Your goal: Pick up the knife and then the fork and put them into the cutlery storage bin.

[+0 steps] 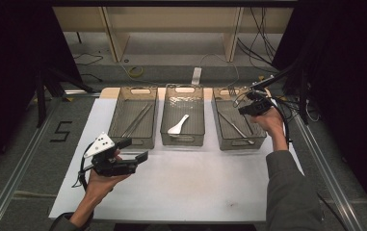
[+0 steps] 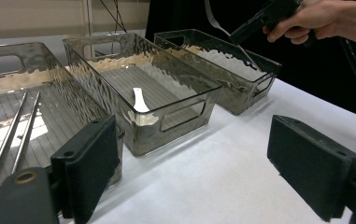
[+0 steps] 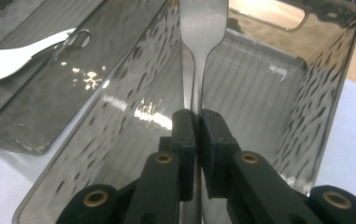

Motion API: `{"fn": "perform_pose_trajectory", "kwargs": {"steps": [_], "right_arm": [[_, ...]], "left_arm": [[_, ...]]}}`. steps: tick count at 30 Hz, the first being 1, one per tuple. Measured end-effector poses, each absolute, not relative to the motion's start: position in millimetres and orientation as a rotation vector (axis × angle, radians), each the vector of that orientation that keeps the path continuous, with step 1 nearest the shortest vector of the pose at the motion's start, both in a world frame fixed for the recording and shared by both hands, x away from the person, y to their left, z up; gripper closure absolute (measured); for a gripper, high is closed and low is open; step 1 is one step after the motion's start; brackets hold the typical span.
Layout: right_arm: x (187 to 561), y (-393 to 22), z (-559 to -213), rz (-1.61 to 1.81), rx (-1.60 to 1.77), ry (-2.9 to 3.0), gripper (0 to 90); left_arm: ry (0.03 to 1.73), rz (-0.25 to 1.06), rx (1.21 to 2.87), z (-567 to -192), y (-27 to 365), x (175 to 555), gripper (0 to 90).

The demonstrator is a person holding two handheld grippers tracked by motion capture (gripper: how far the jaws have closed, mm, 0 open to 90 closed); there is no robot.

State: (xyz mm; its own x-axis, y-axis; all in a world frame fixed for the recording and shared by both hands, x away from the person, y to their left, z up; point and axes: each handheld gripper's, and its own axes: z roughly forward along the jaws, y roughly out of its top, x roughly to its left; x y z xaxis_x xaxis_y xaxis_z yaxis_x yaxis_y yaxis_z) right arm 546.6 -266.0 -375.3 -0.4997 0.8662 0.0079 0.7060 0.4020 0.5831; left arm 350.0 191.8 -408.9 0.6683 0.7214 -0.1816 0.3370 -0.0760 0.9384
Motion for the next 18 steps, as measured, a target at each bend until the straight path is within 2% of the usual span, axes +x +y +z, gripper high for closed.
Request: {"fn": "perform_pose_trajectory", "kwargs": {"steps": [18], "right_arm": [[550,-253,-391,0.765,1.396,2.385,85.3]], "left_arm": [[0.867,0.399,1.680,-409,191,349,15.9]]}}
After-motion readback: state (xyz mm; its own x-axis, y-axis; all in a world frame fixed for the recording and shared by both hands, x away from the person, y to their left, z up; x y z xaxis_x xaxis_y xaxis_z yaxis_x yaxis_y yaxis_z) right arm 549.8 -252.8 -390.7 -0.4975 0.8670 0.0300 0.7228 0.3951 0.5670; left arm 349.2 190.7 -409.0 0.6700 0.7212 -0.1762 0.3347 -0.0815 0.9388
